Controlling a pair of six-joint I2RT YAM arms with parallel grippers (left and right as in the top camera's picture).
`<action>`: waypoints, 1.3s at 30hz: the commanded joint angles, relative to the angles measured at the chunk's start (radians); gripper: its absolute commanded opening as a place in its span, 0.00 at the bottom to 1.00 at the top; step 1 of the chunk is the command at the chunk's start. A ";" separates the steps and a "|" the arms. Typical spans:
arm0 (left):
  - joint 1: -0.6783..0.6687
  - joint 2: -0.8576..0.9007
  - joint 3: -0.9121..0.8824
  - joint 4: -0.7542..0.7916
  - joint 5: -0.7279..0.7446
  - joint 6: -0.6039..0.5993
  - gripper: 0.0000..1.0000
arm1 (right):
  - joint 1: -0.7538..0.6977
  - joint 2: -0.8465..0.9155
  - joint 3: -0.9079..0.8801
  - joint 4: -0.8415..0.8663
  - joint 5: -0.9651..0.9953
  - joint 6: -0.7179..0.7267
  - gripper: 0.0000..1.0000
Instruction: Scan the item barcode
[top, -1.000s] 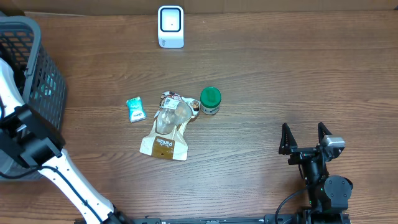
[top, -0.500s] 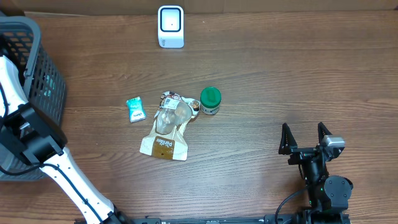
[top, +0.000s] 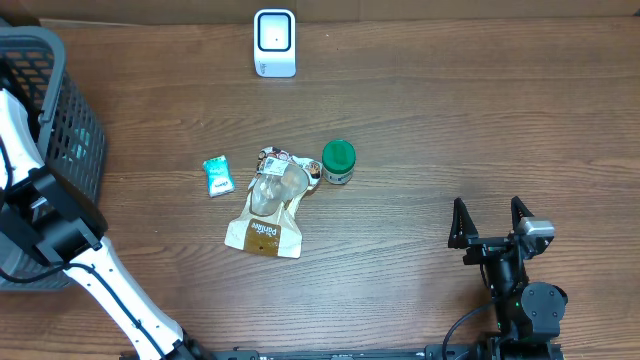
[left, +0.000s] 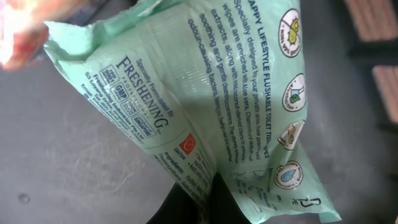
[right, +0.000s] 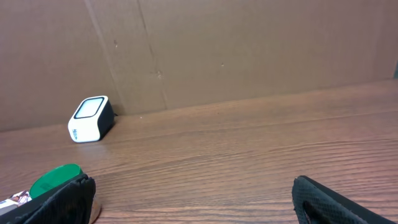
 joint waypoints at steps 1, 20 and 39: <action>0.013 -0.073 -0.020 -0.031 -0.014 0.016 0.04 | 0.004 -0.011 -0.011 0.005 -0.002 -0.002 1.00; -0.004 -0.586 -0.020 -0.094 0.007 0.092 0.04 | 0.004 -0.011 -0.011 0.005 -0.002 -0.002 1.00; -0.195 -0.853 -0.024 -0.144 0.024 0.123 0.31 | 0.004 -0.011 -0.011 0.005 -0.002 -0.002 1.00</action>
